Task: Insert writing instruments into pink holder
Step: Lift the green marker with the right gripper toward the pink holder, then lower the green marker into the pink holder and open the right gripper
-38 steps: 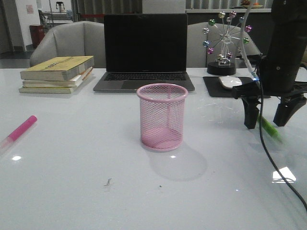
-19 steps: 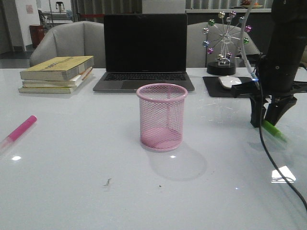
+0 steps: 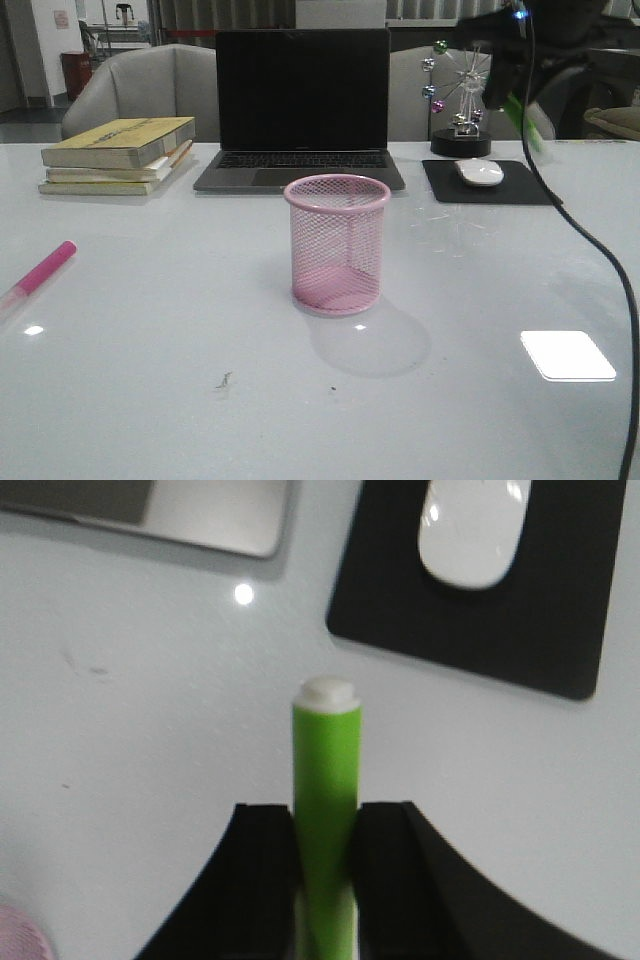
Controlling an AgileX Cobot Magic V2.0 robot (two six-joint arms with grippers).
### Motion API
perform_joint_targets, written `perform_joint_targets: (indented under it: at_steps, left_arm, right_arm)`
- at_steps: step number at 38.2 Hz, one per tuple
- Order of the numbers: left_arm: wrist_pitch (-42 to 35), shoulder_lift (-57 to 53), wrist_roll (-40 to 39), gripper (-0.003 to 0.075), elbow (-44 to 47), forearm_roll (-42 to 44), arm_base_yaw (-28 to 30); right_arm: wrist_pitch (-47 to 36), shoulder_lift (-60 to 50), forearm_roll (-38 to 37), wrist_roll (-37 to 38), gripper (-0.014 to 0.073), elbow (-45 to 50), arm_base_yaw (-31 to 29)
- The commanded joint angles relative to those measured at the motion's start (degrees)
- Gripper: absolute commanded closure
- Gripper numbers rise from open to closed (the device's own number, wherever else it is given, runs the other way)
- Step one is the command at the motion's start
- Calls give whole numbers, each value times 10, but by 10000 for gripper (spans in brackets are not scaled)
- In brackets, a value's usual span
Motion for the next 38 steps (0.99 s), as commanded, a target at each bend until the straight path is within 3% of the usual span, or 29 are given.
perform_joint_targets:
  at_steps: [1, 9, 14, 21, 30, 38]
  left_arm:
    - [-52, -3, -4, 293, -21, -5, -1]
    - [-52, -3, -4, 293, -21, -5, -1]
    - [-52, -3, -4, 293, -21, -5, -1]
    - [-52, -3, -4, 293, -21, -5, -1]
    - [-52, -3, -4, 293, -21, -5, -1]
    - [-52, -3, -4, 293, -21, -5, -1]
  right_arm:
    - [-78, -70, 2, 0, 538, 10, 20]
    - [-246, -148, 2, 0, 538, 133, 68]
    - [-395, -192, 6, 0, 536, 238, 99]
    - [-553, -203, 9, 0, 536, 331, 156]
    - [-677, -176, -30, 0, 536, 380, 204]
    - [-690, -136, -53, 0, 536, 382, 214]
